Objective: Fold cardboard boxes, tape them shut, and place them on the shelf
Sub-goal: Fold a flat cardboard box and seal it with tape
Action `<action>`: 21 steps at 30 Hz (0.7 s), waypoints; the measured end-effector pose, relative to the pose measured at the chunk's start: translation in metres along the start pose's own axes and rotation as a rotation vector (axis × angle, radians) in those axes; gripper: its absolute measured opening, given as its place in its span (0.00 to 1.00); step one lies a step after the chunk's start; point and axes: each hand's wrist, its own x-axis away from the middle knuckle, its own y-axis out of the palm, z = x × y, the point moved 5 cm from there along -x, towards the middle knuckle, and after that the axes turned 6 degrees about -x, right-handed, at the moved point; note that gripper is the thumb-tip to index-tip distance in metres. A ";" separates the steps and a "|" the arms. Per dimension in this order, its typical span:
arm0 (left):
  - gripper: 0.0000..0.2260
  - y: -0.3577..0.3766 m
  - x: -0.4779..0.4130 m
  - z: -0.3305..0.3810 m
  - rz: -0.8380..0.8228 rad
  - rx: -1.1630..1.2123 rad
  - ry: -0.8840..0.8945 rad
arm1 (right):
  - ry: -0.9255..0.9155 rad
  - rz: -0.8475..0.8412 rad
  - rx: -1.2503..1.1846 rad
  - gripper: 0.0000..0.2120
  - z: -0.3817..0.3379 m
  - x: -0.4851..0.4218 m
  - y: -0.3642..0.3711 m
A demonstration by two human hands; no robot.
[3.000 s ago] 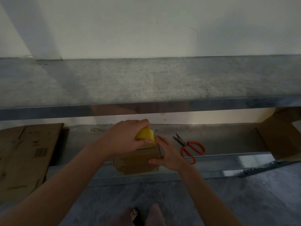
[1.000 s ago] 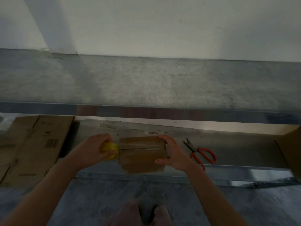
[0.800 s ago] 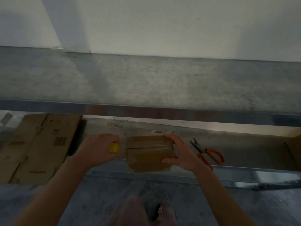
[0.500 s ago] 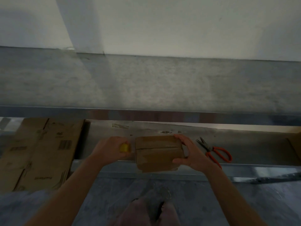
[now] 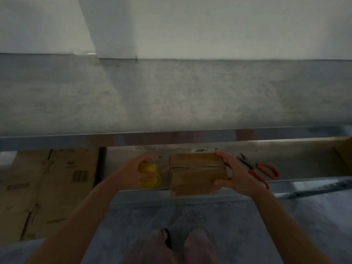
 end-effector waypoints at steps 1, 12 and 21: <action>0.15 -0.003 0.001 -0.005 -0.019 -0.006 0.011 | -0.003 0.006 -0.003 0.45 -0.001 0.000 0.000; 0.21 -0.009 -0.002 -0.008 0.066 -0.164 0.043 | -0.008 0.011 -0.012 0.45 -0.003 0.000 -0.001; 0.14 0.003 0.002 0.014 0.148 -0.102 0.029 | -0.012 0.009 0.175 0.44 -0.009 0.003 -0.010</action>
